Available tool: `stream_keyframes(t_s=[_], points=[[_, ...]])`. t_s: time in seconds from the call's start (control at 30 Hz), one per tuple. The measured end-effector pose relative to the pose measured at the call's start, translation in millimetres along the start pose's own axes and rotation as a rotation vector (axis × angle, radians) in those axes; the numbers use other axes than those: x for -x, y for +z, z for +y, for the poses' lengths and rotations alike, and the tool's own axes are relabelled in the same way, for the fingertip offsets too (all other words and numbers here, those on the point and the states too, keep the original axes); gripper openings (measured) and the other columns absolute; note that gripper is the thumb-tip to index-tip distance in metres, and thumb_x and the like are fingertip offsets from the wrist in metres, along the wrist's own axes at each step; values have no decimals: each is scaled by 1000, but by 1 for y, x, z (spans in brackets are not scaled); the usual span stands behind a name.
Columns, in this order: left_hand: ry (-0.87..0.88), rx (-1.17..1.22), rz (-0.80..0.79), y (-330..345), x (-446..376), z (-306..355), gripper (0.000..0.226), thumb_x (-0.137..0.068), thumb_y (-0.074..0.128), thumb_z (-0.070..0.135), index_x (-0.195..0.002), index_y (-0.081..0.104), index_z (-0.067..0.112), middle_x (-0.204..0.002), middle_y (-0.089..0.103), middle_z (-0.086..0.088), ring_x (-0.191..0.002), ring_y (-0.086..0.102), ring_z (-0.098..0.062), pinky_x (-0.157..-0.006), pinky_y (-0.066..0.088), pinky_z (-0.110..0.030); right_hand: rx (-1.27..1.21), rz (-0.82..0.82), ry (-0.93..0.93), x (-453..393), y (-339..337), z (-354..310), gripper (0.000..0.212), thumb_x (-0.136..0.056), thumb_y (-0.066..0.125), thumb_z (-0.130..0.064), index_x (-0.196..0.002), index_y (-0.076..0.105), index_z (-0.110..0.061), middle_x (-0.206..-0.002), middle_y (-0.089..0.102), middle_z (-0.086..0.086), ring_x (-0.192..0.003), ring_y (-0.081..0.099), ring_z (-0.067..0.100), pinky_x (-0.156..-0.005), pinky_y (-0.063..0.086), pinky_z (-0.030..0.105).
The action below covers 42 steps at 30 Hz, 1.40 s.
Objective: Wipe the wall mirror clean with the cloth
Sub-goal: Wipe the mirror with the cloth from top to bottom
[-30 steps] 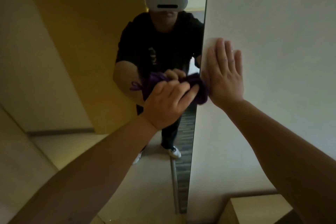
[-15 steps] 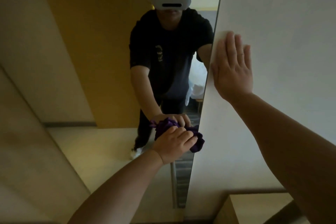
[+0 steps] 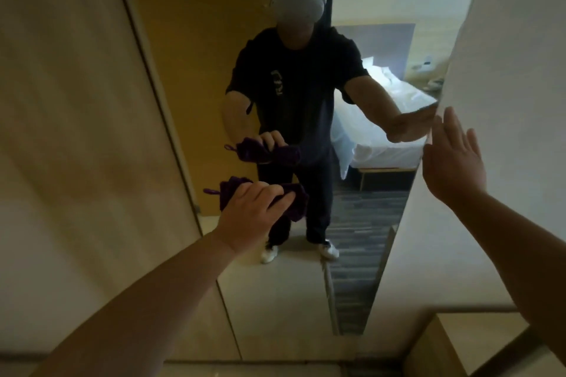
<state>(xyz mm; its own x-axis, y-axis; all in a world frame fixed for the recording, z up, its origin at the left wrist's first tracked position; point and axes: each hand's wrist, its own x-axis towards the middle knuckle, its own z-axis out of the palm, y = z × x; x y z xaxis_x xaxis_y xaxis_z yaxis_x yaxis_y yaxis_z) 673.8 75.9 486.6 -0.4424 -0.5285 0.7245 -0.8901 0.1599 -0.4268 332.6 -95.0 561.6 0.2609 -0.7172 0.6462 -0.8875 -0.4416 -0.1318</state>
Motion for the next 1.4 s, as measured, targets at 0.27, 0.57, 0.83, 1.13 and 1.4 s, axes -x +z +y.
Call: stream_keyframes(t_s=[0.27,0.57,0.83,1.13,1.4], points=[[-104,-53,75,-10,57,-49,32,-93,65,5,-123,67,14,-108,64,-9,-95,62,-31,-80,45,-43,-64,-65,-213,45,40,-134,66,-102,37,-32,-159,8,-14,-166,-4,8,-152,-11,20,-123,-4,44],[-167,-81,256,31,78,-58,29,-95,59,21,-123,66,15,-115,49,-3,-101,56,-29,-82,41,-42,-41,38,-388,77,121,-179,68,-100,31,-40,-159,5,-17,-166,-9,4,-152,-13,22,-123,-6,48],[-155,-183,379,97,132,-40,33,-93,67,21,-125,63,14,-116,52,-6,-102,55,-30,-82,42,-45,-9,188,-427,135,225,-171,65,-103,27,-42,-159,11,-12,-167,-2,7,-153,-9,24,-123,3,55],[-140,-244,452,151,207,-8,32,-93,70,23,-123,65,13,-113,57,-8,-100,54,-29,-83,42,-43,9,320,-406,176,313,-173,60,-106,35,-41,-155,23,-10,-166,10,10,-153,-3,26,-123,-2,52],[-122,-305,489,160,210,-14,36,-88,75,22,-122,66,14,-116,50,-4,-99,53,-26,-85,40,-40,103,441,-419,167,331,-170,65,-103,36,-43,-156,20,-10,-165,12,13,-153,1,30,-122,-10,49]])
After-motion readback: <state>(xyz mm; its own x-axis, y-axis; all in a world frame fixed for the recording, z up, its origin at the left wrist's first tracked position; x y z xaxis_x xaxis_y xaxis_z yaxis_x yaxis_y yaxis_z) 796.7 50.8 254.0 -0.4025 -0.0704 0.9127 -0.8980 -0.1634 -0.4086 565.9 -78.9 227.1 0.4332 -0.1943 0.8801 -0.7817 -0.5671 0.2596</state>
